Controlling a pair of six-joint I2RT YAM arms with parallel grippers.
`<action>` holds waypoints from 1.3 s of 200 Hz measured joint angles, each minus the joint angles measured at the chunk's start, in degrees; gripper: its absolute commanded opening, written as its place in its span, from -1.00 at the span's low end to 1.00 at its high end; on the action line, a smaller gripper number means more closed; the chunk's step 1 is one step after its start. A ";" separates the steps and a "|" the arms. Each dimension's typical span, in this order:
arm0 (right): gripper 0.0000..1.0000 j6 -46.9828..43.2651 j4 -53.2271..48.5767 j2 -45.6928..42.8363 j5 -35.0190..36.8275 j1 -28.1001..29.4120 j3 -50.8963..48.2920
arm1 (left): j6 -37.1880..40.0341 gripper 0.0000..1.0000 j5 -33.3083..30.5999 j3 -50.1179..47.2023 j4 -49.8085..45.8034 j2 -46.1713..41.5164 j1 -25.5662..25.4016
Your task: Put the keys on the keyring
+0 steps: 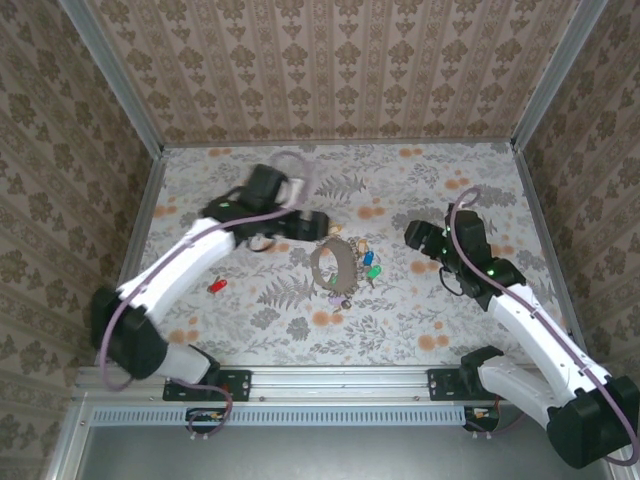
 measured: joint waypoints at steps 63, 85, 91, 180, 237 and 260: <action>0.26 -9.35 3.19 9.99 -4.79 16.83 3.58 | -10.16 0.18 -6.10 -22.45 -7.74 -12.04 26.67; 0.23 -10.47 4.66 11.82 -4.83 18.75 4.52 | -11.91 0.08 -7.06 -24.35 -8.94 -11.56 28.79; 0.23 -10.58 4.96 12.20 -4.83 19.12 4.68 | -12.39 0.03 -7.19 -24.41 -8.87 -11.08 28.79; 0.26 -10.95 5.75 12.52 -3.85 20.20 4.92 | -15.30 -0.22 -11.93 -29.44 -6.91 -3.72 33.24; 0.26 -10.95 5.77 12.46 -3.28 20.20 4.92 | -14.88 -0.48 -11.28 -30.77 -3.48 1.57 33.70; 0.26 -10.95 5.75 12.46 -3.28 20.20 4.92 | -14.16 -0.58 -11.13 -30.60 -3.10 3.10 33.77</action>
